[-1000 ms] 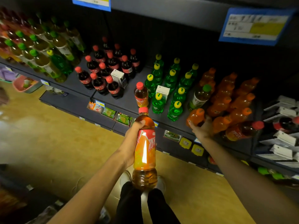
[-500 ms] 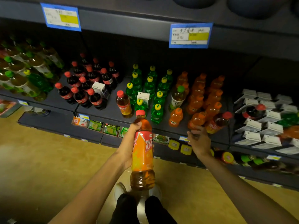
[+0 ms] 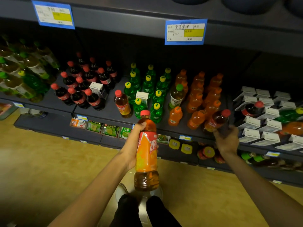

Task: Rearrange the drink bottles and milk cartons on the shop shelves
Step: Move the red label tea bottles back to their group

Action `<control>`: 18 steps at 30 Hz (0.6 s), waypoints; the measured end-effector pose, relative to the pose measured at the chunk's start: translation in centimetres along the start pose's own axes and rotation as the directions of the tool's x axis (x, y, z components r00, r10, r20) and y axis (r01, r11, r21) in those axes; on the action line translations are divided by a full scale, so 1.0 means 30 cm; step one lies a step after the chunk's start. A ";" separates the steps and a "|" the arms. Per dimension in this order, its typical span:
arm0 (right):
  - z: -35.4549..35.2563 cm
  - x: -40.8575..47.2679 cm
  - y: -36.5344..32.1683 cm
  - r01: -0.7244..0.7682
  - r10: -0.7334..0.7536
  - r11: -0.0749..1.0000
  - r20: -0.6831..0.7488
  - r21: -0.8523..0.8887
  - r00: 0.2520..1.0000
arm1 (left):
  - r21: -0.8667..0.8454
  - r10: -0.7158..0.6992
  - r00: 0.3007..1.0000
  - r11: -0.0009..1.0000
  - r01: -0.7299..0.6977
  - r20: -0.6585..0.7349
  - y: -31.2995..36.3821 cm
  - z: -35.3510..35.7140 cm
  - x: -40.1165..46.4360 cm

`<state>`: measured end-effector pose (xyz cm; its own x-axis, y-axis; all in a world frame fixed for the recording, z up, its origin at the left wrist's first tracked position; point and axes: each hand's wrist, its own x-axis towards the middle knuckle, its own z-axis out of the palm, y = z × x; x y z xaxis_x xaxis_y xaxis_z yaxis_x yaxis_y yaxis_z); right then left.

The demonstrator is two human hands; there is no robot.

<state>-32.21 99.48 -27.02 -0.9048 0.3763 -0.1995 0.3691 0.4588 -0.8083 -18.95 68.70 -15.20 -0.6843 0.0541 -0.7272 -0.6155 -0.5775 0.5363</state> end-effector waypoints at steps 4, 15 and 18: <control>0.017 0.100 -0.012 -0.077 0.078 0.997 -0.017 0.015 0.997 | 0.003 -0.001 1.000 1.000 0.001 -0.019 0.004 -0.010 -0.006; 0.061 0.143 -0.061 -0.097 0.096 0.995 -0.050 -0.021 0.994 | -0.055 -0.009 0.999 0.998 0.006 -0.045 0.004 -0.055 -0.007; 0.061 0.150 -0.057 -0.090 0.089 0.995 -0.036 -0.042 0.995 | -0.050 0.001 0.998 0.999 -0.004 -0.067 0.002 -0.048 -0.014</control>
<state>-37.30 98.91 -27.57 -0.8603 0.4439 -0.2506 0.4577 0.4560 -0.7633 -18.14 67.48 -15.46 -0.6571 -0.0014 -0.7538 -0.5921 -0.6179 0.5173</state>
